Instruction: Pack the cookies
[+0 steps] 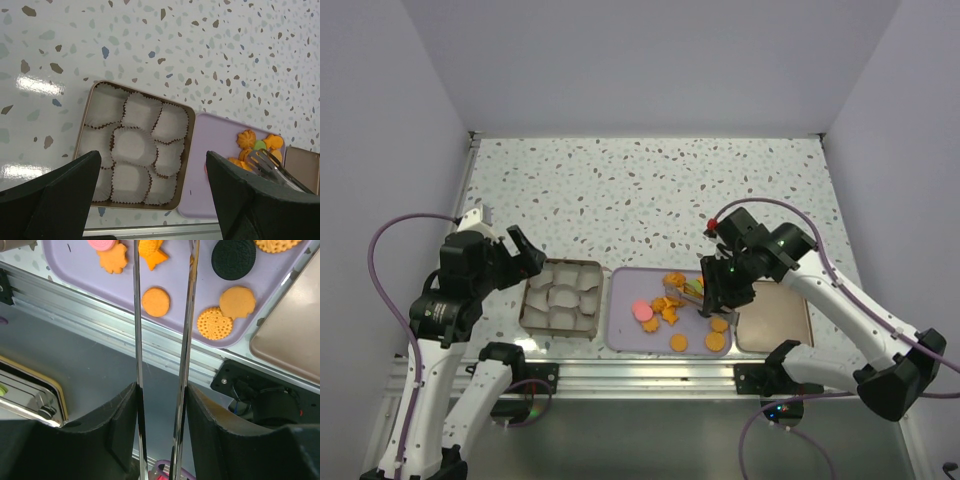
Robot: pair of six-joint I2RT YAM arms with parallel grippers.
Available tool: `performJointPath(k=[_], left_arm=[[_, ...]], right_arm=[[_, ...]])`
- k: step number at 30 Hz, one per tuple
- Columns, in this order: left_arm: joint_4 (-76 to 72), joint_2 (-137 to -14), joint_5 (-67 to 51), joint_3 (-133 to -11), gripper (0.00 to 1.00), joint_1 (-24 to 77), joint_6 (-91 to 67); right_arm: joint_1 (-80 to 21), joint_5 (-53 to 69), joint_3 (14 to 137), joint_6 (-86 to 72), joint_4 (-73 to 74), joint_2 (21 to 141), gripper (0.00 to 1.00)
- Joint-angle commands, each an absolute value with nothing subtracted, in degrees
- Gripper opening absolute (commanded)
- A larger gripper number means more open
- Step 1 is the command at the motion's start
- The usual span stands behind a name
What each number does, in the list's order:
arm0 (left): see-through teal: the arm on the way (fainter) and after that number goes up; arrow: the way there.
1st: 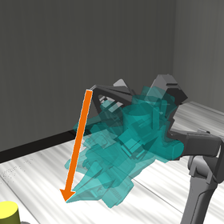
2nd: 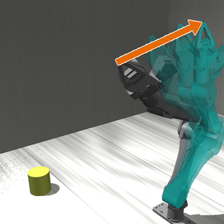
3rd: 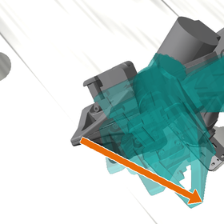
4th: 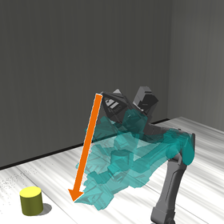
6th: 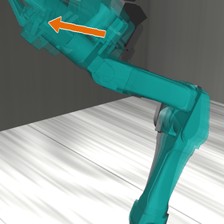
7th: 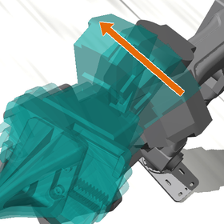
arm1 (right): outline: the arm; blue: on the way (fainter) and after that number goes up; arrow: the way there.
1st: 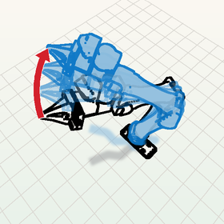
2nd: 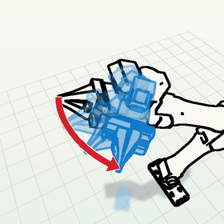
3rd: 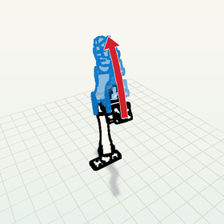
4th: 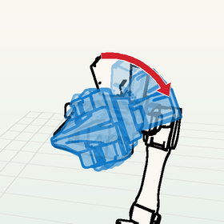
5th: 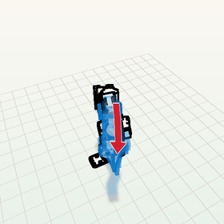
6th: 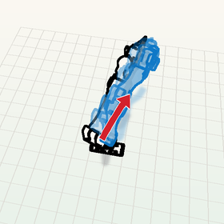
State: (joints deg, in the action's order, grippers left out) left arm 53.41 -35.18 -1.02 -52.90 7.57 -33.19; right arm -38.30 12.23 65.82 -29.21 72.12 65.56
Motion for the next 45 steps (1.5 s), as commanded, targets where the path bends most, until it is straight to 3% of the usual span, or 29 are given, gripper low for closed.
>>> performJointPath(k=[1,9,17,38,45], left_arm=[[53.8,-34.9,-0.4,-54.1,0.92,7.7,-31.2],[54.7,-34.1,-0.2,-53.6,0.92,7.7,-30.7],[54.8,-33.8,-0.2,-53.1,0.92,7.7,-30.7],[54.7,-34.4,-0.2,-54.7,0.92,7.7,-30.1],[54.4,-35.1,-0.2,-55.4,0.92,7.7,-30.1]], right_arm=[[-38.8,14.9,64.8,-29.8,69.5,66.0,0.45],[-39.4,15.3,61.4,-30.2,66.6,67.1,0.42],[-39.8,14.9,64.5,-30.5,67.4,68.3,0.28],[-40.2,16.5,83.7,-30.5,70.8,74.5,0.25],[-45.9,15.6,92.1,-32.6,67.9,82.8,0.24]])
